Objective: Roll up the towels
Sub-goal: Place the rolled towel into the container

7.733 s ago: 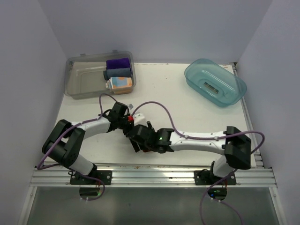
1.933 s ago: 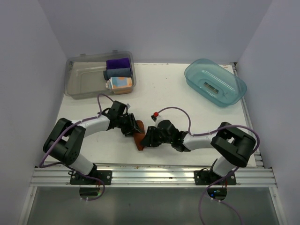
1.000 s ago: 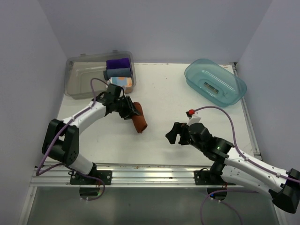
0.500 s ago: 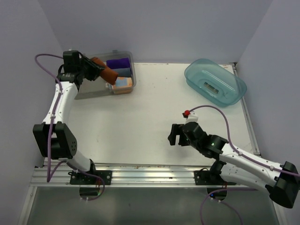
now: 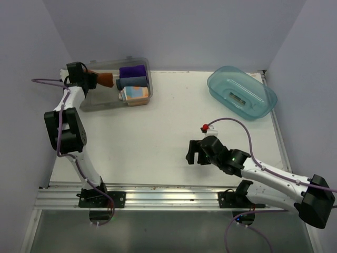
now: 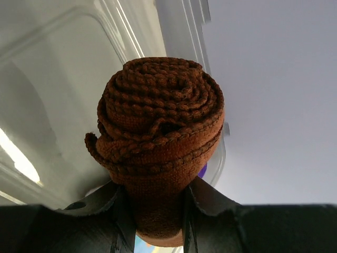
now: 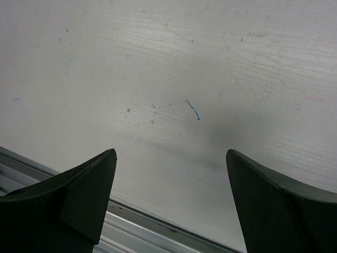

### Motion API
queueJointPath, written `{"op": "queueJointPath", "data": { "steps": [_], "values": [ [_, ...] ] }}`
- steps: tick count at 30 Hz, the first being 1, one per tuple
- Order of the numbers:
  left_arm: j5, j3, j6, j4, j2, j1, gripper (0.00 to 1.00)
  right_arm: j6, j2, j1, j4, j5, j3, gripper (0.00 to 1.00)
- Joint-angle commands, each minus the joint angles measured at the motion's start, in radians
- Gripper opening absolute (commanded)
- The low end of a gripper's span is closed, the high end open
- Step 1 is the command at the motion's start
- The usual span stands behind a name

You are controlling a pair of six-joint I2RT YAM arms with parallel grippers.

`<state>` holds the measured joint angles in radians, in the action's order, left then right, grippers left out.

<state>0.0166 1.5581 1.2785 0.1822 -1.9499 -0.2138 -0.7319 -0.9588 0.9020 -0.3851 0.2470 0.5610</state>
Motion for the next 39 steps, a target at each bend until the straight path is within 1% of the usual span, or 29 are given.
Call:
{"op": "queueJointPath", "data": {
  "steps": [1,3,6,9,16,18,23,33,36,39],
  "values": [
    [-0.095,0.054,0.091,-0.212,-0.036,-0.009,0.24,-0.035,-0.015,-0.003,0.022,-0.017,0.040,0.88],
    [-0.122,0.086,0.104,-0.222,-0.072,-0.009,0.24,-0.043,-0.015,-0.002,0.025,-0.023,0.034,0.88],
    [-0.142,0.207,0.105,-0.193,-0.158,-0.012,0.24,-0.052,-0.024,-0.002,0.029,-0.034,0.028,0.88],
    [-0.145,0.287,0.117,-0.185,-0.265,-0.012,0.25,-0.054,-0.041,-0.003,0.032,-0.043,0.028,0.88],
    [-0.155,0.394,0.113,-0.219,-0.391,-0.010,0.26,-0.064,-0.046,-0.002,0.029,-0.061,0.025,0.88],
    [-0.135,0.422,0.111,-0.219,-0.412,-0.010,0.27,-0.066,-0.043,-0.002,0.031,-0.060,0.020,0.88],
    [-0.113,0.448,0.133,-0.230,-0.460,-0.012,0.27,-0.070,-0.067,-0.002,0.035,-0.064,0.030,0.87],
    [-0.092,0.534,0.142,-0.240,-0.569,-0.010,0.28,-0.072,-0.067,-0.002,0.028,-0.061,0.028,0.87],
    [-0.096,0.540,0.134,-0.248,-0.575,-0.010,0.29,-0.075,-0.064,-0.002,0.032,-0.058,0.025,0.86],
    [-0.096,0.546,0.130,-0.251,-0.584,-0.010,0.33,-0.077,-0.066,-0.002,0.031,-0.058,0.027,0.86]
  ]
}}
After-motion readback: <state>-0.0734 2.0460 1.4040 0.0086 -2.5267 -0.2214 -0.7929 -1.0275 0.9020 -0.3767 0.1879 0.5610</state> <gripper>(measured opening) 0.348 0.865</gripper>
